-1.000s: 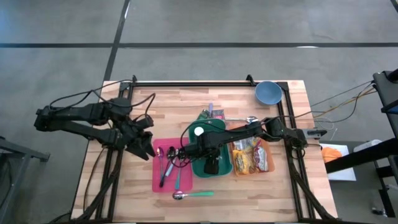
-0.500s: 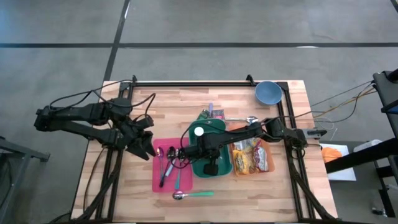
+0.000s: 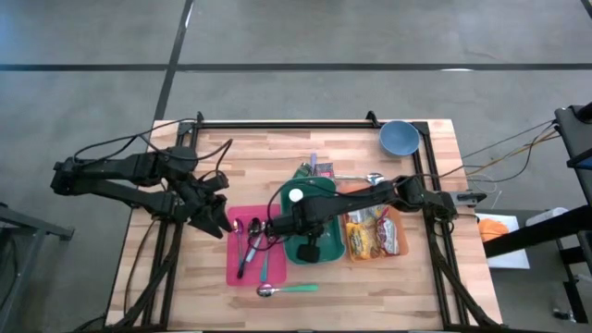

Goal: Pick & Place Food Item
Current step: Put the green seasoning bottle into the green bin

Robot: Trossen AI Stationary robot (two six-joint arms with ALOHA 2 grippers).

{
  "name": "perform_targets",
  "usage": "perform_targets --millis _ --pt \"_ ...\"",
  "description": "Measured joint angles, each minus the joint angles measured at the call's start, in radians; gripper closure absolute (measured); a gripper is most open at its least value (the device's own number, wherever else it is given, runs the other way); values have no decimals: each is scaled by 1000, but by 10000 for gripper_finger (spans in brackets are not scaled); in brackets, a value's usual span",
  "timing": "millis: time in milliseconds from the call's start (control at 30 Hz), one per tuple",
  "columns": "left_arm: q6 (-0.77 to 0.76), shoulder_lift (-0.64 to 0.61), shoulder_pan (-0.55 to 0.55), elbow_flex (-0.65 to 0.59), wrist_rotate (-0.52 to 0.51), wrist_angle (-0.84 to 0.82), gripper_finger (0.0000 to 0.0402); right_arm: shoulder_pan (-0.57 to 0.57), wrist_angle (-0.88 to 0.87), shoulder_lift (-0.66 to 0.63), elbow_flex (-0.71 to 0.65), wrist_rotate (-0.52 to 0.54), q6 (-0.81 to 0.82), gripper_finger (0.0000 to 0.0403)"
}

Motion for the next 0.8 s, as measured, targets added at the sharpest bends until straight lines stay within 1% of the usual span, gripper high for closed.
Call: perform_targets --millis 233,400,500,533,667,800 --pt "0 0 0 0 -2 -18 42 0 -7 0 66 7 0 21" --pt "5 -1 0 0 -2 -25 42 0 -58 -6 124 12 31 21" --pt "38 -1 0 0 -2 -25 42 0 -92 -21 157 34 54 21" --pt "51 -1 0 0 -9 -24 42 1 -103 -27 168 38 62 21" --pt "119 11 -1 0 -99 -25 42 9 -150 -49 218 77 106 21" --pt "184 33 -1 0 -113 -23 41 22 -155 -94 249 120 174 21"
